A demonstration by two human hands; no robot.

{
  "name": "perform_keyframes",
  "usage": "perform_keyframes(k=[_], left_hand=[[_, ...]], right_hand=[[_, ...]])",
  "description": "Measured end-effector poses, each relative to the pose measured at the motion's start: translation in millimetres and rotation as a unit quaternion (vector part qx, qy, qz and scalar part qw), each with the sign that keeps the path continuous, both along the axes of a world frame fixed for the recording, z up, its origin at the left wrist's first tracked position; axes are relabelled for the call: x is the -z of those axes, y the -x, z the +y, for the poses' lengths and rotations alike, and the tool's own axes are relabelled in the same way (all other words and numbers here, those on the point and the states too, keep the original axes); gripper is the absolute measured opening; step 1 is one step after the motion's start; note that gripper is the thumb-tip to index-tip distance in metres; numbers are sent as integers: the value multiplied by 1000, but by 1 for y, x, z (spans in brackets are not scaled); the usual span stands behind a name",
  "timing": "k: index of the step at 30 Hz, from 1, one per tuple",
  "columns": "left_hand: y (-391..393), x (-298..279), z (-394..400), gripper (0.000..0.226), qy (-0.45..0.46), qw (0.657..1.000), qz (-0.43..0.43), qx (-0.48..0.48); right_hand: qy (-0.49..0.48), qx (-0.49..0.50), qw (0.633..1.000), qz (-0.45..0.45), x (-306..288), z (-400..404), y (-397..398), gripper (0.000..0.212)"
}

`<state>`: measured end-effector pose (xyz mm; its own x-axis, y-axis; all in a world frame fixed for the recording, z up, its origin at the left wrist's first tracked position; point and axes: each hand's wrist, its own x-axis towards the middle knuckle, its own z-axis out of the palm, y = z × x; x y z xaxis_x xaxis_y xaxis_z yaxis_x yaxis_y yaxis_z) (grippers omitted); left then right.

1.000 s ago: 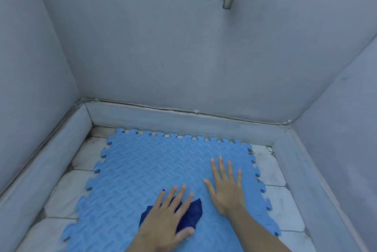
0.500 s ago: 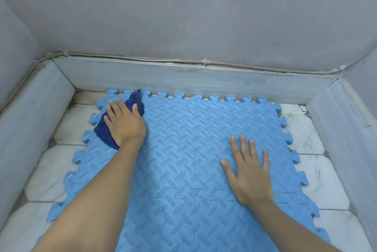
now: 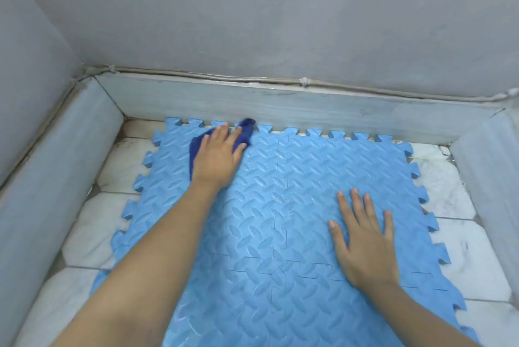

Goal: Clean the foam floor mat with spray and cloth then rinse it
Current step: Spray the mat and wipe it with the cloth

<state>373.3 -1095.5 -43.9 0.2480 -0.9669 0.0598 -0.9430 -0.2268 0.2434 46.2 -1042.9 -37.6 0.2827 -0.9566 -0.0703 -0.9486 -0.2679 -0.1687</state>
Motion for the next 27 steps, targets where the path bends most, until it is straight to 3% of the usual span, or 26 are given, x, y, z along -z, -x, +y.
perform_keyframes(k=[3,6,10,13,15,17,19,22,25,27], left_hand=[[-92,3,32,56,-5,986,-8,-164],[-68,2,50,51,-11,987,27,-158],[49,-8,97,55,-26,998,38,49],[106,-12,159,52,-45,965,-7,258],[95,-10,176,52,-75,949,-16,305],[60,-4,165,55,-55,971,-19,234],[25,2,133,57,-38,995,7,87],[-2,7,90,53,-20,997,13,-68],[-8,11,75,49,-17,995,18,-96],[-7,7,80,49,-25,995,19,-91]], right_hand=[[2,0,1000,6,0,0,-1,62],[8,-2,1000,4,3,-1,0,61],[9,1,1000,-2,2,-2,1,61],[20,0,1000,-10,2,0,-1,60],[19,2,1000,-17,1,0,-1,60],[15,7,1000,-17,-1,1,-1,61],[9,9,1000,-10,-2,2,-1,62],[-31,-4,999,-15,-6,-1,-2,60],[-97,-26,987,-123,-24,-4,22,63],[-79,16,986,-149,-29,5,62,60]])
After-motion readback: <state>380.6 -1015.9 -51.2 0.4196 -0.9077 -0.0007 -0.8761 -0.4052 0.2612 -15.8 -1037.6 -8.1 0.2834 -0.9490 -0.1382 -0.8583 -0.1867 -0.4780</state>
